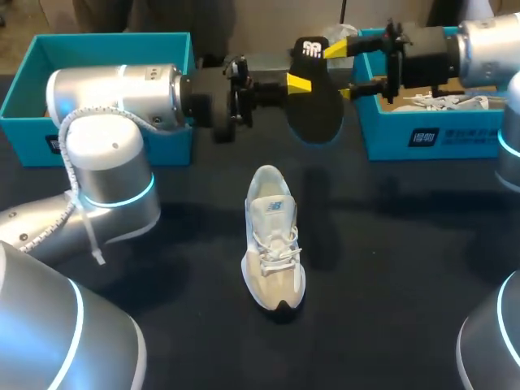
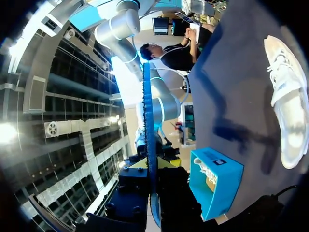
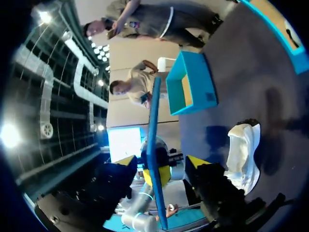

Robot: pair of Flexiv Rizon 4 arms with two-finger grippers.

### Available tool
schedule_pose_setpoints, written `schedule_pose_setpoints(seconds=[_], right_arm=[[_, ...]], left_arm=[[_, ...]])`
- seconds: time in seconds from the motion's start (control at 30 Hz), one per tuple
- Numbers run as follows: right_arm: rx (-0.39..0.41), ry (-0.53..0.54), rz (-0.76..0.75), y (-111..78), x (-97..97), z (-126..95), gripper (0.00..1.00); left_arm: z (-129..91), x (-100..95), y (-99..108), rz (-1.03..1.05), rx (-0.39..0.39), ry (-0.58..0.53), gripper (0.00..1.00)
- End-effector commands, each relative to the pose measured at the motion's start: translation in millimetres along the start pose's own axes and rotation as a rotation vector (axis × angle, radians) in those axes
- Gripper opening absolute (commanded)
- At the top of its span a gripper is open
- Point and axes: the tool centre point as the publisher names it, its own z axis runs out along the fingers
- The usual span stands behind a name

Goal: Take the shoe out of the shoebox, open the shoe tongue, remove and reinsert the insole, then place the shoe into the shoebox

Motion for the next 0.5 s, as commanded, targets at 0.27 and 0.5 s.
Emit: schedule_pose_setpoints(seconds=[0.27, 0.5], right_arm=[[-0.001, 0.023, -0.151, -24.4, -4.6, -42, 1.0], [0.011, 0.035, -0.165, -26.0, -9.1, -53, 1.0]], left_arm=[[-25, -4.8, -7, -0.022, 0.001, 0.014, 0.0], [-24, -7.0, -5, -0.01, 0.013, 0.047, 0.0]])
